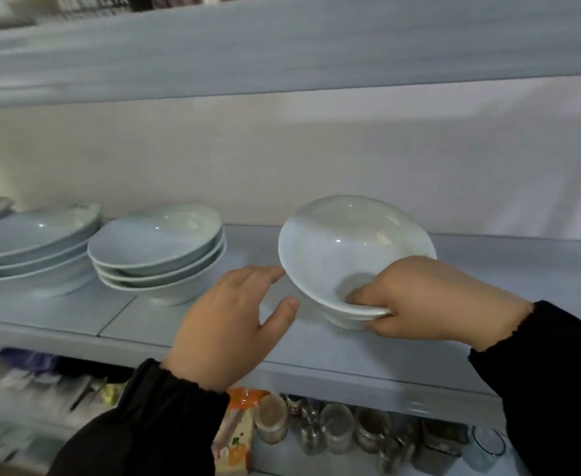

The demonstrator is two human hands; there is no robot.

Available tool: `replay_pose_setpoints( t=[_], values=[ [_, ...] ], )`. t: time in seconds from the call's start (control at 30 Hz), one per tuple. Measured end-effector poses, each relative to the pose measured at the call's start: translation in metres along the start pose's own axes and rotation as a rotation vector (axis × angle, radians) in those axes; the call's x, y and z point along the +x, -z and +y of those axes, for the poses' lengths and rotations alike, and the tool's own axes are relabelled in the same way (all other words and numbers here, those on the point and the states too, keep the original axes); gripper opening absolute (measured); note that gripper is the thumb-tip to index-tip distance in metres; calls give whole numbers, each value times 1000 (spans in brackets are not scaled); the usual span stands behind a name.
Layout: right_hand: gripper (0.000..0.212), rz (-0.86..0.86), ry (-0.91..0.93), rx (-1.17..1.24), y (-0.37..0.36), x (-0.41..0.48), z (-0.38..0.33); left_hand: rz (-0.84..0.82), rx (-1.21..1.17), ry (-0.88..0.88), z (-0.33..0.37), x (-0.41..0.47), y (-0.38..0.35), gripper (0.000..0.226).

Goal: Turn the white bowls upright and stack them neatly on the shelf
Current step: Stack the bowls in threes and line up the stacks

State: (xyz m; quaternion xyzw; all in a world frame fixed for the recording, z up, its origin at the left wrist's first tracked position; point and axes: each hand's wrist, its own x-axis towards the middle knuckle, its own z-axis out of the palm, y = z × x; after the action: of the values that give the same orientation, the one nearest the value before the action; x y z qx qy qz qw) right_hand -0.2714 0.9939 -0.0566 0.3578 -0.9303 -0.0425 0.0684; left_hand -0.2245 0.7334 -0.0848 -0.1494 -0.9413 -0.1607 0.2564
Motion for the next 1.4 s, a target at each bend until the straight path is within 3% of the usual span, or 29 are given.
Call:
replay_pose_setpoints(
  t=[0.23,0.4,0.5,0.57,0.63,0.7,0.8,0.87,0.97,1.07,1.17,1.4],
  values=[
    [19,-13,112,40,4,30,-30,17,-10,146,-32,-12,20,54],
    [28,-18,84,67,3,40,-30,33,-54,181,-42,-18,22,63],
    [71,-59,40,75,6,38,-21,67,-183,225,-45,-18,18,66],
    [85,136,-25,249,8,28,-17,105,-355,254,-47,-17,14,65],
    [69,501,-159,561,5,16,-16,146,-572,303,-46,-15,8,61],
    [59,689,-377,955,-9,14,-16,159,-823,381,-43,-11,-1,63],
    [65,626,-519,1352,-43,23,-10,130,-1027,440,-36,-1,-16,73],
    [72,579,-496,1484,-62,30,-9,70,-1060,419,-29,5,-23,62],
    [50,642,-500,1537,-63,36,-21,17,-1066,413,-24,15,-32,53],
    [40,694,-557,1546,-62,41,-27,7,-1071,430,-29,28,-40,49],
    [37,724,-618,1492,-59,41,-31,8,-1096,505,-34,36,-47,58],
    [37,727,-618,1474,-58,40,-33,-8,-1080,519,-34,42,-47,46]
  ],
)
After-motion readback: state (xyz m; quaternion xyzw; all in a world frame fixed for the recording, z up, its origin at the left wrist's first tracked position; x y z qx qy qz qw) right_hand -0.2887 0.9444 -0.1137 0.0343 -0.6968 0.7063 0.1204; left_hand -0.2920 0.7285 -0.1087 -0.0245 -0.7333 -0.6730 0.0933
